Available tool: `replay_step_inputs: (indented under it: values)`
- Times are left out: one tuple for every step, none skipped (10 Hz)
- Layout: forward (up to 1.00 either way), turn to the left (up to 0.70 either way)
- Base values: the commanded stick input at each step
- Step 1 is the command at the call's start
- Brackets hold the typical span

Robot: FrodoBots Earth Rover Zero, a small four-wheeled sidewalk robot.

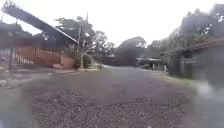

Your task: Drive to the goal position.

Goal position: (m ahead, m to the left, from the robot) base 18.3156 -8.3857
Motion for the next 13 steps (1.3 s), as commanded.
replay_step_inputs:
  values:
    - [0.70,0.00]
    - [0.70,0.00]
    - [0.70,0.00]
    - [0.70,-0.03]
    - [0.70,-0.20]
    - [0.70,-0.35]
    - [0.70,-0.34]
    - [0.70,-0.25]
    - [0.70,0.00]
    - [0.70,-0.07]
    - [0.70,-0.35]
    - [0.70,-0.28]
    - [0.70,0.00]
